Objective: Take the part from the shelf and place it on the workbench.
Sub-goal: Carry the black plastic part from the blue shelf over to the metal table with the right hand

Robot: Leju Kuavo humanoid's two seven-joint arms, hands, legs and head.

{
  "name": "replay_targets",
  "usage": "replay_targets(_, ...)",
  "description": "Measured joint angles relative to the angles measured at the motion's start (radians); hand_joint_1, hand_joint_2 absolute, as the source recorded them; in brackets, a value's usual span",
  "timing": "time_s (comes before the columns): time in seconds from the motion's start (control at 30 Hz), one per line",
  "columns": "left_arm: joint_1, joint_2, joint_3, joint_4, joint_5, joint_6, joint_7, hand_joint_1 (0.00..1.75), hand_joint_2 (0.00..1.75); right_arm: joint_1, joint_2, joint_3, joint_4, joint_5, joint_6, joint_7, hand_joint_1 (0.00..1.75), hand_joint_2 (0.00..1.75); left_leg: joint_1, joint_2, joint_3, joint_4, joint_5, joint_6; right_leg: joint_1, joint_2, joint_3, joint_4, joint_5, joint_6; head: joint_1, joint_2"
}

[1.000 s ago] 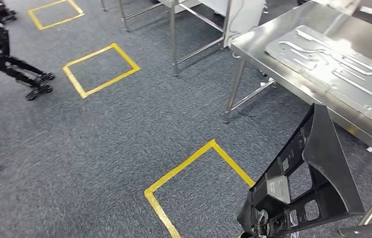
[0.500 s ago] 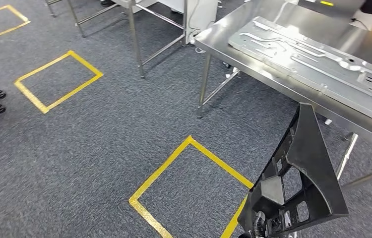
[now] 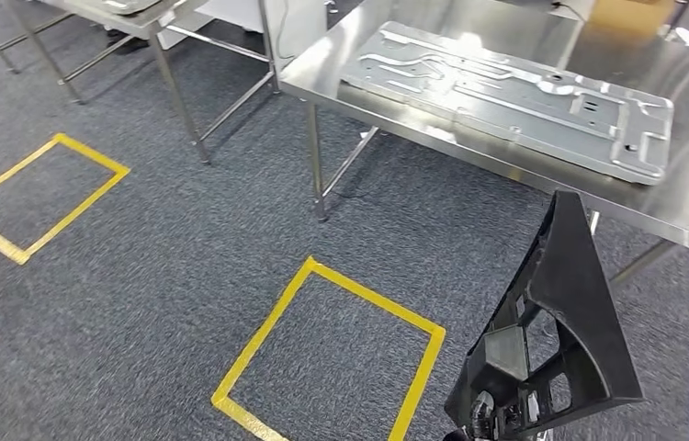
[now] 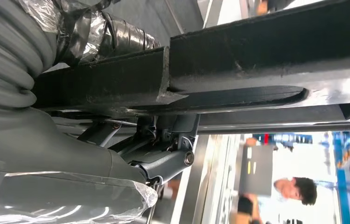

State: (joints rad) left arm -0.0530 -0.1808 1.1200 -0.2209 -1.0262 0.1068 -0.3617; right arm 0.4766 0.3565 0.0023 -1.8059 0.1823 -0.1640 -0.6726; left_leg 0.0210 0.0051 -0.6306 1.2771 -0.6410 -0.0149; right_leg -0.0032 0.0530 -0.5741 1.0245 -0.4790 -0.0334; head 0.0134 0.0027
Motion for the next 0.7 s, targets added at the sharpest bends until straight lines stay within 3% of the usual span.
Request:
replay_targets(0.1, -0.001, 0.0, 0.0, 0.0, 0.001, -0.008, 0.004, 0.0, 1.75, 0.0, 0.0, 0.003, 0.0, 0.001, -0.001, 0.001, 1.75, 1.75, -0.001, -0.021, 0.056, -0.175, 0.113, 0.01, 0.001, 0.036, 0.005, 0.008, -0.008, 0.005, 0.0, 0.0)
replay_targets(0.17, -0.005, 0.001, 0.0, 0.0, 0.002, -0.01, 0.009, 0.0, 1.75, 0.0, -0.001, 0.005, 0.0, 0.006, -0.009, 0.003, 1.75, 1.75, -0.005, -0.035, 0.079, -0.243, 0.136, 0.019, 0.002, 0.048, 0.003, 0.012, -0.011, 0.015, 0.0, 0.0)
replay_targets(0.23, -0.008, 0.001, 0.0, 0.0, 0.001, -0.014, 0.013, 0.0, 1.75, 0.001, -0.002, 0.006, -0.001, 0.022, -0.03, 0.008, 1.75, 1.75, -0.007, -0.035, 0.082, -0.25, 0.136, 0.028, 0.0, 0.055, 0.0, 0.009, -0.01, 0.028, 0.0, 0.0)
replay_targets(0.27, -0.009, 0.0, 0.0, 0.0, -0.001, -0.017, 0.015, 0.0, 1.75, 0.001, -0.003, 0.006, -0.001, 0.034, -0.044, 0.012, 1.75, 1.75, -0.005, -0.032, 0.084, -0.256, 0.14, 0.034, 0.0, 0.048, 0.0, 0.011, -0.012, 0.033, 0.0, 0.0)
replay_targets(0.33, -0.009, 0.0, 0.0, 0.0, -0.003, -0.019, 0.017, 0.0, 1.75, 0.001, -0.005, 0.008, -0.003, 0.053, -0.068, 0.019, 1.75, 1.75, 0.0, -0.023, 0.089, -0.268, 0.148, 0.046, 0.002, 0.008, -0.019, 0.053, -0.042, 0.042, 0.002, 0.0)
replay_targets(0.4, -0.005, -0.001, 0.0, 0.0, -0.005, -0.02, 0.017, 0.0, 1.75, -0.001, -0.007, 0.011, -0.004, 0.062, -0.078, 0.023, 1.75, 1.75, 0.001, -0.012, 0.09, -0.272, 0.151, 0.053, -0.002, -0.034, -0.076, 0.168, -0.105, 0.05, 0.003, 0.0)
replay_targets(0.43, -0.003, -0.001, 0.0, 0.0, -0.006, -0.02, 0.018, 0.0, 1.75, -0.001, -0.008, 0.012, -0.004, 0.063, -0.08, 0.023, 1.75, 1.75, 0.001, -0.006, 0.09, -0.272, 0.15, 0.053, -0.006, -0.041, -0.109, 0.232, -0.13, 0.054, 0.003, 0.0)
replay_targets(0.47, -0.002, -0.001, 0.0, 0.0, -0.007, -0.02, 0.018, 0.0, 1.75, -0.001, -0.009, 0.013, -0.004, 0.064, -0.081, 0.024, 1.75, 1.75, 0.001, 0.0, 0.09, -0.272, 0.149, 0.052, -0.01, -0.045, -0.131, 0.274, -0.139, 0.058, 0.003, 0.0)
replay_targets(0.5, -0.001, -0.001, 0.0, 0.0, -0.009, -0.02, 0.018, 0.0, 1.75, -0.001, -0.01, 0.014, -0.003, 0.067, -0.085, 0.025, 1.75, 1.75, 0.002, 0.004, 0.092, -0.272, 0.147, 0.051, -0.014, -0.046, -0.135, 0.279, -0.128, 0.062, 0.003, 0.0)
replay_targets(0.53, -0.001, -0.001, 0.0, 0.0, -0.01, -0.02, 0.018, 0.0, 1.75, -0.001, -0.01, 0.015, -0.004, 0.073, -0.093, 0.028, 1.75, 1.75, 0.003, 0.007, 0.094, -0.271, 0.145, 0.048, -0.017, -0.049, -0.118, 0.244, -0.099, 0.064, 0.003, 0.0)
replay_targets(0.6, -0.002, -0.003, 0.0, 0.0, -0.015, -0.02, 0.017, 0.0, 1.75, -0.002, -0.013, 0.022, -0.006, 0.11, -0.137, 0.045, 1.75, 1.75, 0.004, 0.009, 0.102, -0.271, 0.139, 0.04, -0.02, -0.058, -0.045, 0.105, -0.032, 0.064, 0.003, 0.0)
replay_targets(0.67, -0.004, -0.007, 0.0, 0.0, -0.021, -0.018, 0.016, 0.0, 1.75, -0.003, -0.021, 0.039, -0.014, 0.195, -0.221, 0.086, 1.75, 1.75, 0.002, 0.01, 0.107, -0.269, 0.132, 0.028, -0.016, -0.064, 0.001, 0.014, -0.007, 0.057, 0.003, 0.0)
replay_targets(0.7, -0.007, -0.01, 0.0, 0.0, -0.023, -0.014, 0.015, 0.0, 1.75, -0.004, -0.028, 0.052, -0.021, 0.25, -0.269, 0.115, 1.75, 1.75, 0.0, 0.011, 0.107, -0.27, 0.13, 0.021, -0.012, -0.064, 0.005, 0.004, -0.011, 0.052, 0.003, 0.0)
